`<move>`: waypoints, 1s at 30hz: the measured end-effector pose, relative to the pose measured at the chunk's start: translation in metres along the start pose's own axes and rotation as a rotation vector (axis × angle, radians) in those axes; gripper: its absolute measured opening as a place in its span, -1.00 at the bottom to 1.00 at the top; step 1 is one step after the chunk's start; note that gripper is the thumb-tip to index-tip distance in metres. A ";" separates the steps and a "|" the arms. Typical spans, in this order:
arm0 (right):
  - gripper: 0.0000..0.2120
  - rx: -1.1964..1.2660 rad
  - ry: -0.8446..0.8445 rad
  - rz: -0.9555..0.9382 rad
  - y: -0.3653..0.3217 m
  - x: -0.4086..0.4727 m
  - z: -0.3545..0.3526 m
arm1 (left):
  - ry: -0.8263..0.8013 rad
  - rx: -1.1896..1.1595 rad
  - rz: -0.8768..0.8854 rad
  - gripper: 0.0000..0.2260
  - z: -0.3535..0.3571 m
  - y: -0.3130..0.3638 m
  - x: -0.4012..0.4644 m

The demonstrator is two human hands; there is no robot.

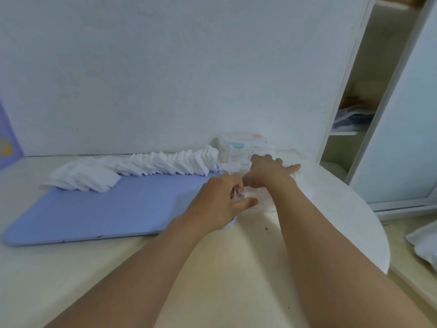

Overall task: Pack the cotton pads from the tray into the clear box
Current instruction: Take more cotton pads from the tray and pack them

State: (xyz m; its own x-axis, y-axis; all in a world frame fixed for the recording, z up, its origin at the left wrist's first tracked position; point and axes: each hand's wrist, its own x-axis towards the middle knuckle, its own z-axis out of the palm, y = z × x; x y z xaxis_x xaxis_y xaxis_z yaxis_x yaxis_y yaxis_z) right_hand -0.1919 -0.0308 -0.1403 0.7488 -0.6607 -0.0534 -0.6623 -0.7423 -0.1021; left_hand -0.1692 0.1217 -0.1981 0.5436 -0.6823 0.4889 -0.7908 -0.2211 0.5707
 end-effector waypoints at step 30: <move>-0.60 0.255 0.230 -0.697 -0.288 -0.074 0.076 | 0.558 -0.068 -0.618 -0.79 -0.227 -0.160 -0.095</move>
State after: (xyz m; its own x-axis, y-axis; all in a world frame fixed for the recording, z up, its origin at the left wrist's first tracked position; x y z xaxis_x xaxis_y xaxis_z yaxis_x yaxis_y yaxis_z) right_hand -0.0546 0.2407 -0.1820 0.9470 -0.0783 0.3116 0.0071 -0.9646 -0.2637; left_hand -0.0308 0.3802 -0.1865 0.9475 -0.0023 0.3198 -0.2957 -0.3877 0.8731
